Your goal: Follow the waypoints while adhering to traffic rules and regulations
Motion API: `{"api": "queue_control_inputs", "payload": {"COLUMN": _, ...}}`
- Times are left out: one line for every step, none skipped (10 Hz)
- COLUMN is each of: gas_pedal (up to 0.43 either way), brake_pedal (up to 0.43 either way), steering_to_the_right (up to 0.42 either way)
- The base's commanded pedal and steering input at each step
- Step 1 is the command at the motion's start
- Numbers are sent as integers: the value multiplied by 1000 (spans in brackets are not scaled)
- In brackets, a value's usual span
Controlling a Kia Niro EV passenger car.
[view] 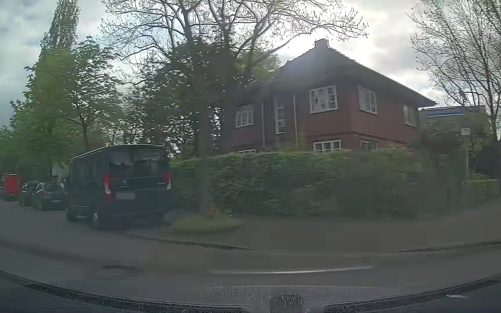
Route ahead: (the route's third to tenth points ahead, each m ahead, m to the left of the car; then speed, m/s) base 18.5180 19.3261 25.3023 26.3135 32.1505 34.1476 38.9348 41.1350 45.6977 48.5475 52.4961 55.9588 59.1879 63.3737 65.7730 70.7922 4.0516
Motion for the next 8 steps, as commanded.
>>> {"api": "queue_control_inputs", "payload": {"gas_pedal": 87, "brake_pedal": 0, "steering_to_the_right": -597}}
{"api": "queue_control_inputs", "payload": {"gas_pedal": 87, "brake_pedal": 0, "steering_to_the_right": -587}}
{"api": "queue_control_inputs", "payload": {"gas_pedal": 87, "brake_pedal": 0, "steering_to_the_right": -573}}
{"api": "queue_control_inputs", "payload": {"gas_pedal": 87, "brake_pedal": 0, "steering_to_the_right": -559}}
{"api": "queue_control_inputs", "payload": {"gas_pedal": 87, "brake_pedal": 0, "steering_to_the_right": -533}}
{"api": "queue_control_inputs", "payload": {"gas_pedal": 87, "brake_pedal": 0, "steering_to_the_right": -503}}
{"api": "queue_control_inputs", "payload": {"gas_pedal": 87, "brake_pedal": 0, "steering_to_the_right": -465}}
{"api": "queue_control_inputs", "payload": {"gas_pedal": 87, "brake_pedal": 0, "steering_to_the_right": -434}}
